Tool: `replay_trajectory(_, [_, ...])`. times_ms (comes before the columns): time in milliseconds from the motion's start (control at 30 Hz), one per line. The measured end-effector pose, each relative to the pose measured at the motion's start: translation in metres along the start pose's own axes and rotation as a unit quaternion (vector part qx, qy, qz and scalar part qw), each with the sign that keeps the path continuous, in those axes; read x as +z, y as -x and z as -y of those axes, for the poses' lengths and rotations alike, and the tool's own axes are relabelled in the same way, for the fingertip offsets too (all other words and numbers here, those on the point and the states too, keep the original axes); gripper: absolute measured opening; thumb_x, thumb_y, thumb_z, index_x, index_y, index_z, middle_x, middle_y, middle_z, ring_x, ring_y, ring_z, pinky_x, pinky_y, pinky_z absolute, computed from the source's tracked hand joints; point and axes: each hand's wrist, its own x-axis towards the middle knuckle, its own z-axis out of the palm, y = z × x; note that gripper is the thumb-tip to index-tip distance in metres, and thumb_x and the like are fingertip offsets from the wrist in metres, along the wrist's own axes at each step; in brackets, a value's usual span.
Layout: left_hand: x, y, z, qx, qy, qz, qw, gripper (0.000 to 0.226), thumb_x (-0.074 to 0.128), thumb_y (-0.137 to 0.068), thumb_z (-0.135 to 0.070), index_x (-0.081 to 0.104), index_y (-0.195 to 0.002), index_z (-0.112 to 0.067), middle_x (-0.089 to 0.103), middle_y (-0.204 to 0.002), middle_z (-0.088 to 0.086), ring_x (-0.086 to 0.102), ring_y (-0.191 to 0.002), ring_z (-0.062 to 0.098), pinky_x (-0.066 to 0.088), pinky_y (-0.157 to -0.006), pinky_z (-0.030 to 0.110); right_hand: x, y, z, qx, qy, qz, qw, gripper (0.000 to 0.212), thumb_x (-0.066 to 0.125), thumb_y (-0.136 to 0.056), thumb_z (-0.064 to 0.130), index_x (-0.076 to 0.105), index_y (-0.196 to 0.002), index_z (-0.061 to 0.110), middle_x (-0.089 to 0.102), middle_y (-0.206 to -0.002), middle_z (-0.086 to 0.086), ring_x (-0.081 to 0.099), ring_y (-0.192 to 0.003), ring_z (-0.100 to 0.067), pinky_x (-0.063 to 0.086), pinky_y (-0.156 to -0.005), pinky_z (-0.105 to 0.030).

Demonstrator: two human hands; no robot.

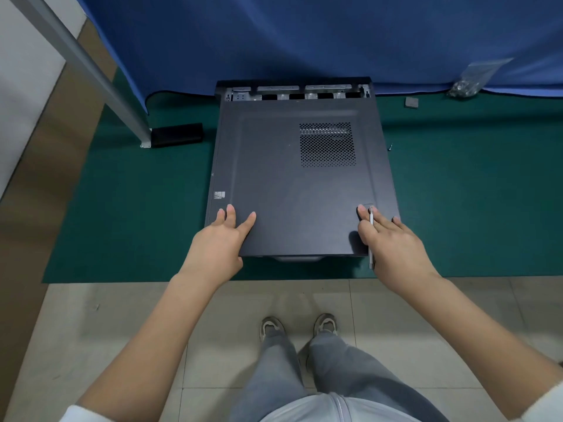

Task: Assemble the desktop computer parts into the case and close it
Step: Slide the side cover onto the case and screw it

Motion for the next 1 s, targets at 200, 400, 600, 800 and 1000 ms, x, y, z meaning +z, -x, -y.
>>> replay_trajectory(200, [-0.010, -0.018, 0.010, 0.004, -0.003, -0.004, 1.000, 0.088, 0.061, -0.085, -0.024, 0.004, -0.152, -0.032, 0.009, -0.159, 0.013, 0.021, -0.144, 0.027, 0.045, -0.094, 0.033, -0.003, -0.016, 0.003, 0.013, 0.000, -0.005, 1.000, 0.053, 0.050, -0.079, -0.011, 0.039, -0.128, 0.008, 0.006, -0.160, -0.002, 0.009, -0.147, -0.018, 0.020, -0.115, -0.040])
replay_trajectory(400, [-0.017, -0.034, 0.007, -0.004, -0.012, 0.008, 1.000, 0.090, 0.062, -0.083, -0.023, 0.005, -0.152, -0.030, 0.010, -0.158, 0.017, 0.025, -0.142, 0.031, 0.046, -0.092, 0.036, -0.010, -0.031, -0.005, 0.011, 0.005, -0.002, 1.000, 0.060, 0.049, -0.078, -0.013, 0.034, -0.133, 0.007, 0.006, -0.161, -0.002, 0.007, -0.147, -0.019, 0.020, -0.116, -0.041])
replay_trajectory(600, [-0.020, -0.036, 0.008, -0.001, -0.021, 0.013, 1.000, 0.090, 0.062, -0.084, -0.023, 0.004, -0.152, -0.031, 0.010, -0.158, 0.016, 0.027, -0.141, 0.031, 0.047, -0.089, 0.035, -0.009, -0.035, -0.003, 0.011, 0.018, 0.005, 1.000, 0.055, 0.050, -0.080, -0.010, 0.035, -0.130, 0.009, 0.004, -0.161, -0.003, 0.007, -0.147, -0.019, 0.019, -0.115, -0.040])
replay_trajectory(800, [-0.023, -0.034, 0.007, -0.002, -0.026, 0.019, 0.999, 0.089, 0.061, -0.085, -0.024, 0.003, -0.152, -0.031, 0.010, -0.158, 0.016, 0.028, -0.141, 0.031, 0.047, -0.088, 0.034, -0.013, -0.034, -0.005, 0.009, 0.002, -0.002, 1.000, 0.055, 0.048, -0.079, -0.013, 0.038, -0.129, 0.007, 0.006, -0.161, -0.003, 0.009, -0.147, -0.019, 0.017, -0.116, -0.042])
replay_trajectory(1000, [-0.016, -0.024, 0.001, -0.003, -0.024, 0.018, 1.000, 0.088, 0.060, -0.087, -0.027, 0.001, -0.152, -0.030, 0.008, -0.158, 0.016, 0.026, -0.142, 0.031, 0.048, -0.087, 0.033, -0.010, -0.026, -0.006, 0.001, 0.011, 0.016, 1.000, 0.054, 0.049, -0.079, -0.011, 0.036, -0.128, 0.009, 0.003, -0.161, -0.003, 0.006, -0.148, -0.020, 0.018, -0.117, -0.043])
